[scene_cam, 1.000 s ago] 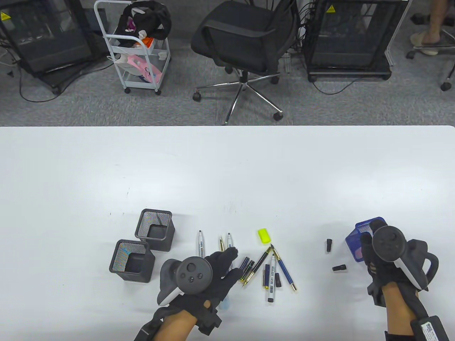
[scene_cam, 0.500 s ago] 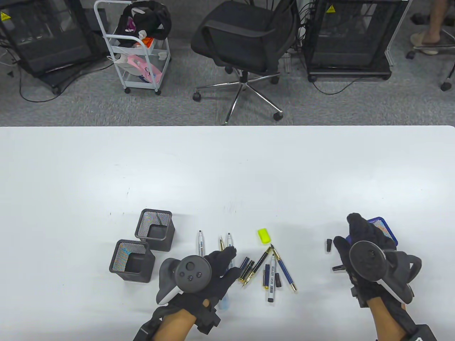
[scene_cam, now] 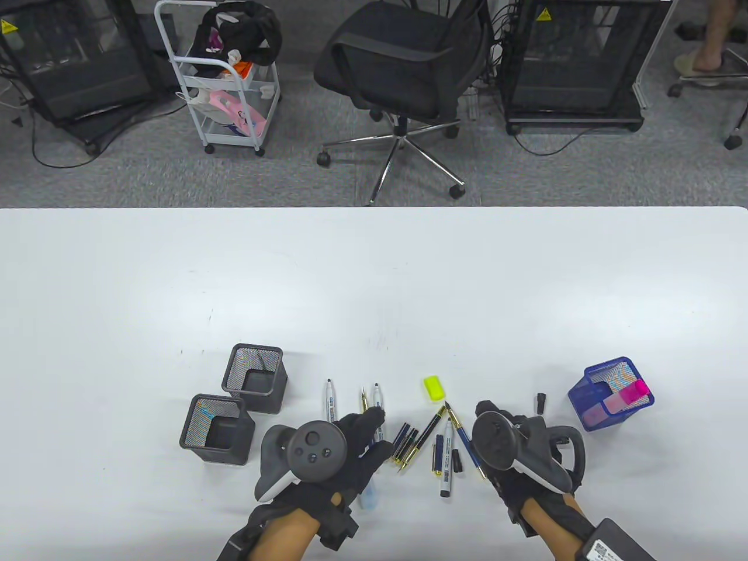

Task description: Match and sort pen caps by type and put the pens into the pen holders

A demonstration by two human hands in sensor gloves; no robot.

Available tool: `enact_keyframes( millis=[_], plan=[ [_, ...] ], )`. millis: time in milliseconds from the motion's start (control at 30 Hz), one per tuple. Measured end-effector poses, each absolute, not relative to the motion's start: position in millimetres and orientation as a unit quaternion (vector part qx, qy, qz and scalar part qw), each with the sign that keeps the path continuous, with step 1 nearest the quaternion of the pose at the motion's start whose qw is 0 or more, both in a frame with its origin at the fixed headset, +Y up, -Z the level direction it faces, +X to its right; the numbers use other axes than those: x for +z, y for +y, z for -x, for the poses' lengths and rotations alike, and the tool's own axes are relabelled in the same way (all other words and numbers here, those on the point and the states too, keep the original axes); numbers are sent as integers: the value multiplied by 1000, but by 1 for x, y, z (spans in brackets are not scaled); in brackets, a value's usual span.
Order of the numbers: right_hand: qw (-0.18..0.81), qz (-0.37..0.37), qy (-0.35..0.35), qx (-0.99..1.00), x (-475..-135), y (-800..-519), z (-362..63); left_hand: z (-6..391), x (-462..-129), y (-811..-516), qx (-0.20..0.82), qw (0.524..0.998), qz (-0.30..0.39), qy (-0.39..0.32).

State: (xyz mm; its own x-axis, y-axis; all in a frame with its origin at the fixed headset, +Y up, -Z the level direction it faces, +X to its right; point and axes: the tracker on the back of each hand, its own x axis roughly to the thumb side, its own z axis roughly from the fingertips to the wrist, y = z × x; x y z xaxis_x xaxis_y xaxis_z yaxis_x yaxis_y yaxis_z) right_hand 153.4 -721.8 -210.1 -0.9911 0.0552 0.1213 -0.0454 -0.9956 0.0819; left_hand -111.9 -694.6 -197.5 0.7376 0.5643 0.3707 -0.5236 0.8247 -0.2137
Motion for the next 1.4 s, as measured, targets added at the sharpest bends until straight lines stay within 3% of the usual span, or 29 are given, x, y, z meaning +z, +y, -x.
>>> enact_keyframes(
  millis=[333,933,1400],
  plan=[
    [-13,-54,51,997,-213,-751,-141,113,-198,-695,288,932,48,-213],
    [-71,-61,31,995,-212,-755,-135,113,-197,-696,283,935,53,-208],
    [54,-32,30,998,-216,-718,-156,116,-199,-698,287,936,51,-199]
  ],
)
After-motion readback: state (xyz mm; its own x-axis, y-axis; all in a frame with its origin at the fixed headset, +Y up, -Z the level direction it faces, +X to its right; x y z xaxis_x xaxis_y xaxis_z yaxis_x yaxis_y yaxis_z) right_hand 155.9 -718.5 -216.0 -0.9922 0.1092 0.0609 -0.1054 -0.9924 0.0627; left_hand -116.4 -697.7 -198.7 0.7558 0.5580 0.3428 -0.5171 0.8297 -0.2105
